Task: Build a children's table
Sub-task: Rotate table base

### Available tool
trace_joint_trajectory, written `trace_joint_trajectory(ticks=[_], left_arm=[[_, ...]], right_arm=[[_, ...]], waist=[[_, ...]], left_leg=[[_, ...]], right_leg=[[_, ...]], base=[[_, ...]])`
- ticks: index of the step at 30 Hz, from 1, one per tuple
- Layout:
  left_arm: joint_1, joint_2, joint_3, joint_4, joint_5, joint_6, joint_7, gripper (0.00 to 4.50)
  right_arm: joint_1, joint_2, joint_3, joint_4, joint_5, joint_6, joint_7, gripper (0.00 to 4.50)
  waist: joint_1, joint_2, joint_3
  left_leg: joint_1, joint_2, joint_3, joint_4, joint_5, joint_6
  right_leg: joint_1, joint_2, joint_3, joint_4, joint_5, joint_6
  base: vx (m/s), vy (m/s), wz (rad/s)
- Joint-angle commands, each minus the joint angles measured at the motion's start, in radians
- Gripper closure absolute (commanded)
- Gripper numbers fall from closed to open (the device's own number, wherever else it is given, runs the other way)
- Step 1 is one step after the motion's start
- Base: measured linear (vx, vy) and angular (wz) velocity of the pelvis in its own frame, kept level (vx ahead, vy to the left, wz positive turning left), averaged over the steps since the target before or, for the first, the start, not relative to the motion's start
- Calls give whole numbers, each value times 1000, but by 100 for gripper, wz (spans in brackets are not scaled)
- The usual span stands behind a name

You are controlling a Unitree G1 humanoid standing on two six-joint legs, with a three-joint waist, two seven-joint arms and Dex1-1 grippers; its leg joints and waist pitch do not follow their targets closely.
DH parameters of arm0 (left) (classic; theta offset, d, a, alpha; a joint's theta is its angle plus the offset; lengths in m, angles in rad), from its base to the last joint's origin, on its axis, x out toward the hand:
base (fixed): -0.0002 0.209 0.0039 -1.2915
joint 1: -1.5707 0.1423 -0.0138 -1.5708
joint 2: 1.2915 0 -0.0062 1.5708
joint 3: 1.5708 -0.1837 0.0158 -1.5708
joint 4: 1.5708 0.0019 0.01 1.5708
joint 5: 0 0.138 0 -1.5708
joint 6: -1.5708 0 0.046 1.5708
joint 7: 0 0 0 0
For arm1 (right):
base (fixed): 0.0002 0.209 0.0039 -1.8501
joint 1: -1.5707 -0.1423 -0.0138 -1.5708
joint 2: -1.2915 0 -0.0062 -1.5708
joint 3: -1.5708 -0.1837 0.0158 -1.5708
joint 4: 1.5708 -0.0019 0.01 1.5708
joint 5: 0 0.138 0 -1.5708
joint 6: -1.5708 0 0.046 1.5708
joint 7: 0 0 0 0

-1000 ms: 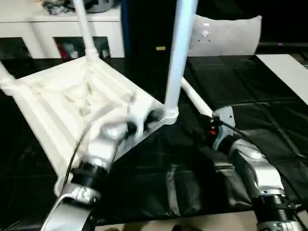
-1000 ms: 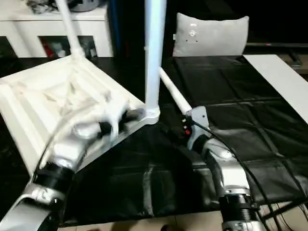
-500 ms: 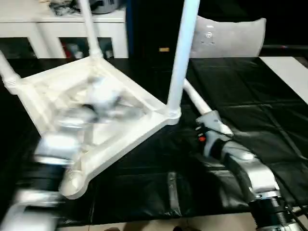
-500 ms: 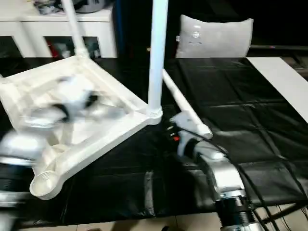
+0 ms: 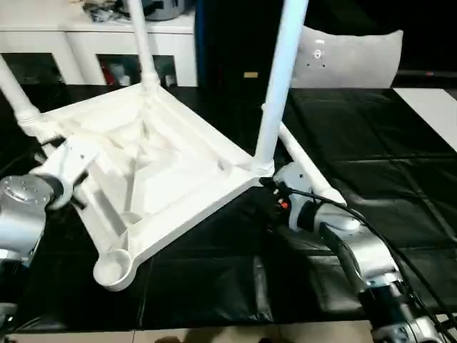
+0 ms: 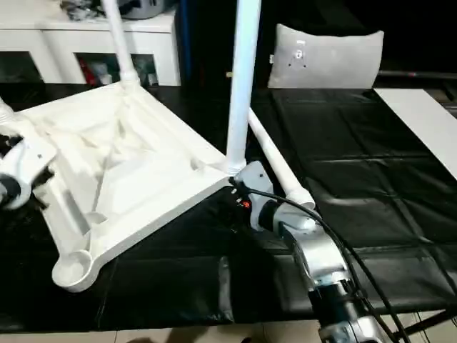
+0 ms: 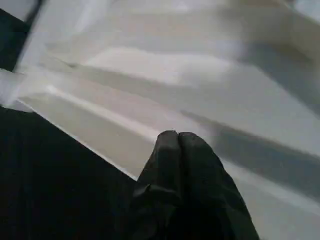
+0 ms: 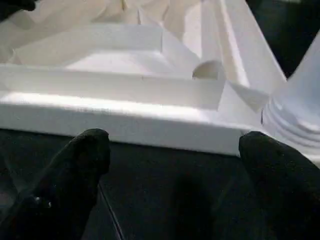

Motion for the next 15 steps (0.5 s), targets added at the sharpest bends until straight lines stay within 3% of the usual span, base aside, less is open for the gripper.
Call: trace_joint_trajectory(ticks=[1, 7, 10, 14, 15], left_arm=[[10, 20, -22, -31, 3, 20, -47, 446], [41, 58, -74, -82, -33, 72, -173, 446], [82, 110, -135, -152, -88, 78, -314, 446], [106, 130, -161, -203, -127, 69, -397, 446], [114, 134, -168, -221, -144, 59, -429, 446]], right_arm=[[-35, 1, 10, 35, -7, -2, 3, 0], [-110, 29, 10, 185, -62, -33, -81, 0], [-164, 54, 10, 272, -77, -36, -112, 0], [-198, 68, 20, 325, -77, -31, -104, 0], [-209, 72, 28, 345, -83, -35, -100, 0]], waist=[[-5, 18, -60], [-9, 19, -59], [-11, 21, -60], [-11, 22, -61], [-13, 21, -60]], left_leg=[[6, 9, 2, -82, -341, 1], [8, 9, 1, -81, -344, -8], [7, 8, 2, -82, -334, -10], [10, 10, 4, -81, -327, -12], [6, 9, 3, -82, -331, -13]], right_leg=[[51, -44, 44, -67, -403, -136], [47, -47, 45, -66, -422, -150], [49, -44, 47, -62, -383, -164], [49, -43, 50, -54, -326, -194], [53, -43, 50, -51, -332, -195]], base=[[0, 0, 0], [0, 0, 0], [0, 0, 0], [0, 0, 0], [0, 0, 0]])
